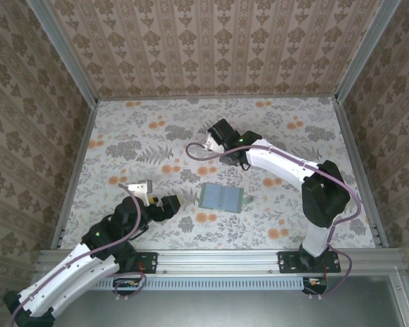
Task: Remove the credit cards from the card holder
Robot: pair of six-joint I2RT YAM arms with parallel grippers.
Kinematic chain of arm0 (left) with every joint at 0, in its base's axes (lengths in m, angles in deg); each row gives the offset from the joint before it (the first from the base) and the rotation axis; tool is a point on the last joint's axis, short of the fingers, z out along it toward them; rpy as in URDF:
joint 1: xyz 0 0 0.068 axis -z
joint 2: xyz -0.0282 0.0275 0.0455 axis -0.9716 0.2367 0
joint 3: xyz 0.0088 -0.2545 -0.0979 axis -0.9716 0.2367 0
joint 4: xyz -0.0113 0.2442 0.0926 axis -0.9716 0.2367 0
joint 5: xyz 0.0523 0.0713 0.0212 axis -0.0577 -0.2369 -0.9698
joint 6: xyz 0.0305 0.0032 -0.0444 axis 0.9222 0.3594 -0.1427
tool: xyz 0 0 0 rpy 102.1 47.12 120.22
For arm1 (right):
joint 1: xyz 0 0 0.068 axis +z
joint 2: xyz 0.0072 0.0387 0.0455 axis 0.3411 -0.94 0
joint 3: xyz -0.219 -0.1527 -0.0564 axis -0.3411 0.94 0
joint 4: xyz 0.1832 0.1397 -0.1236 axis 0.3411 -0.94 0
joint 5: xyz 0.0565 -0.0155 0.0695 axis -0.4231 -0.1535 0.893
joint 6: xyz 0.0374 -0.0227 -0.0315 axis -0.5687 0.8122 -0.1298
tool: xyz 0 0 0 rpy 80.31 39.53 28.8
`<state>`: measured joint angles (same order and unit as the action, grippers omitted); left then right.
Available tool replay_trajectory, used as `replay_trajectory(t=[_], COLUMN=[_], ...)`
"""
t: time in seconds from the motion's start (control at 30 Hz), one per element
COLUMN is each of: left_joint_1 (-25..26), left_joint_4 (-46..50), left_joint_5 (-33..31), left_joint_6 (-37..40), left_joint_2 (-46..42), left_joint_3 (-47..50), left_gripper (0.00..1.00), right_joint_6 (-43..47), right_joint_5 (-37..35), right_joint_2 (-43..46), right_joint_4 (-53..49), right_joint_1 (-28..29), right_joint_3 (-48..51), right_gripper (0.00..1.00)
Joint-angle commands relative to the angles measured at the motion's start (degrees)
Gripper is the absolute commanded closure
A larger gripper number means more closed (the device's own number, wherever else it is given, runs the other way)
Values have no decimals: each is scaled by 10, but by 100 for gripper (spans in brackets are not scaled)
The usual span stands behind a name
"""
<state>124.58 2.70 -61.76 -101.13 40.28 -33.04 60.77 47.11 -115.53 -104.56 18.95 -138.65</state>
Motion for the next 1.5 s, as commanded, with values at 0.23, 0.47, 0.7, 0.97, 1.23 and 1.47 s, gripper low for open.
replay_trajectory(t=[0.23,0.47,0.7,0.97,1.23,1.47], left_joint_1=[-7,-10,-14,-20,-24,-26], left_joint_4=[12,10,12,12,8,9], left_joint_5=[-9,-8,-3,2,10,14], left_joint_6=[-5,-1,0,0,2,0], left_joint_2=[-5,-2,1,1,2,1], left_joint_3=[7,6,6,8,11,13], left_gripper=[0,0,0,0,0,0], right_joint_6=[33,27,26,15,3,-10], right_joint_5=[-17,-8,-4,6,0,-12], right_joint_2=[-39,-53,-71,-90,-109,-118], right_joint_4=[27,30,32,31,37,36], right_joint_1=[-13,-26,-31,-33,-33,-34], right_joint_3=[-25,-30,-37,-42,-43,-52], right_gripper=[100,100,100,100,95,81])
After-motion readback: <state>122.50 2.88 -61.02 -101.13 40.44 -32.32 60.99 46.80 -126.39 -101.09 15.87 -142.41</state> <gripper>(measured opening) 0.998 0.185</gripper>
